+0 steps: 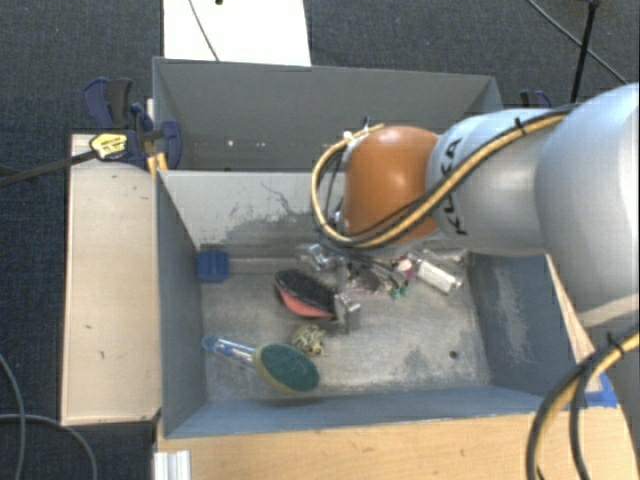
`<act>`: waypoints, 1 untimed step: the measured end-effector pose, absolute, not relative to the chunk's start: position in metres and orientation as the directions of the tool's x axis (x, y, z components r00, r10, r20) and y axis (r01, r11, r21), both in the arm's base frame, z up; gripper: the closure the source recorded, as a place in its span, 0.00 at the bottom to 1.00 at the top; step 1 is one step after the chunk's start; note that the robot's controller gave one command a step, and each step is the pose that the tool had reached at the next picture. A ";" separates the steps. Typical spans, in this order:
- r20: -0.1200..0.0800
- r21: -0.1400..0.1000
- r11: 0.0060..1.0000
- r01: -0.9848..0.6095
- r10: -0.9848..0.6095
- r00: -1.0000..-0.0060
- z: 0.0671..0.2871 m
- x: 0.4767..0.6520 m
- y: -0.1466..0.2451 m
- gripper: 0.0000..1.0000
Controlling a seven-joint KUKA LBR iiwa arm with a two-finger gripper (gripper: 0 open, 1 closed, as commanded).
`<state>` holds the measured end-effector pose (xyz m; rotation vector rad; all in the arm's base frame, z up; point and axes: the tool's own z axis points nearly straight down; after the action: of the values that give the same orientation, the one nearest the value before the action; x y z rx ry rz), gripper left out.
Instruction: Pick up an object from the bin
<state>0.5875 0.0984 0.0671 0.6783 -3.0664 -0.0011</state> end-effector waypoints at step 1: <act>-0.003 0.000 0.909 -0.417 -0.417 -0.909 0.071 0.589 0.098 1.00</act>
Offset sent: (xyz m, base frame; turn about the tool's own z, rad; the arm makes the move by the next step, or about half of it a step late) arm 0.0000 0.0000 0.0000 0.0000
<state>0.5886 0.0984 0.0707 0.6705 -3.0724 -0.0013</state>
